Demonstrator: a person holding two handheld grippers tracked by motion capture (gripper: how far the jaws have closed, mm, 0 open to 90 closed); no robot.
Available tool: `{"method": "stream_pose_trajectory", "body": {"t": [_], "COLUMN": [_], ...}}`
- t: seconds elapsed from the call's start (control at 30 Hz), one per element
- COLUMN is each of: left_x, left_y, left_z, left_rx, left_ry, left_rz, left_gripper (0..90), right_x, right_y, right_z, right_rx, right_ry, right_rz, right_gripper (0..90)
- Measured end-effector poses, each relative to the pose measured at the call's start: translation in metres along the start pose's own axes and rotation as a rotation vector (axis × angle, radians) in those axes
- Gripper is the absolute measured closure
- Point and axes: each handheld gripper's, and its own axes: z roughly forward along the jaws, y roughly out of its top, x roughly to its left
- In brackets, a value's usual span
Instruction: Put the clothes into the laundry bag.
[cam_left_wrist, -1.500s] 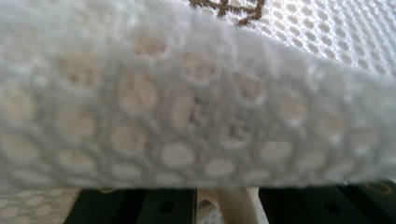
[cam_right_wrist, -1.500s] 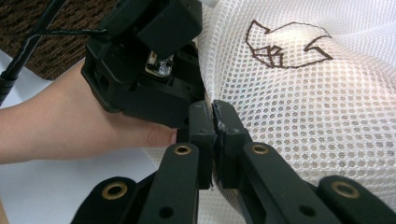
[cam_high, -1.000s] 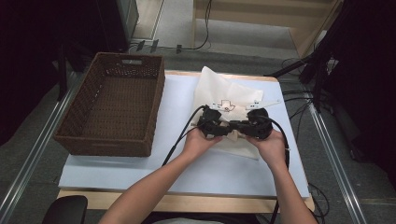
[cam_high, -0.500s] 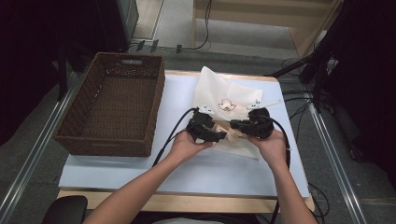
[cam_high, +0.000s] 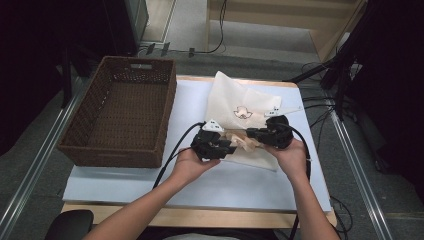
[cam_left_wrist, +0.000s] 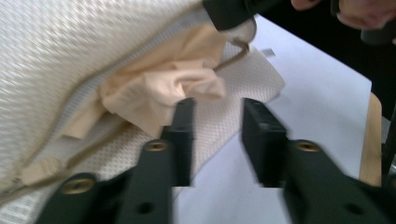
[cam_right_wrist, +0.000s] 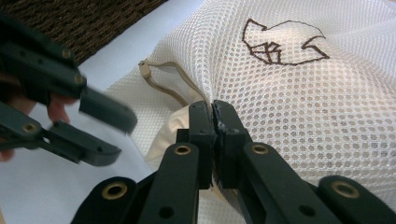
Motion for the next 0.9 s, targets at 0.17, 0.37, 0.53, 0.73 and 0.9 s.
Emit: {"method": "stream_pose_trajectory", "body": {"t": [0.17, 0.37, 0.53, 0.73, 0.9], "left_x": [0.000, 0.012, 0.018, 0.020, 0.026], "left_y": [-0.004, 0.001, 0.008, 0.017, 0.024], "left_z": [0.029, 0.063, 0.080, 0.090, 0.094], "left_rx": [0.027, 0.036, 0.032, -0.025, -0.045], "left_ry": [0.017, 0.078, 0.136, 0.188, 0.216], "left_rz": [-0.023, -0.074, -0.081, -0.129, -0.135], "left_gripper": [85.3, 87.1, 87.1, 89.3, 90.0], "right_x": [0.001, 0.000, 0.000, 0.002, 0.003], "right_y": [0.001, 0.000, 0.000, 0.000, 0.001], "right_z": [0.000, -0.001, -0.001, -0.002, -0.001], "right_rx": [-0.001, -0.003, -0.003, 0.002, 0.007], "right_ry": [-0.002, 0.004, 0.007, 0.011, 0.020], "right_rz": [-0.004, 0.002, -0.003, 0.000, -0.006], "right_gripper": [89.0, 89.0, 89.0, 89.0, 89.1]}}
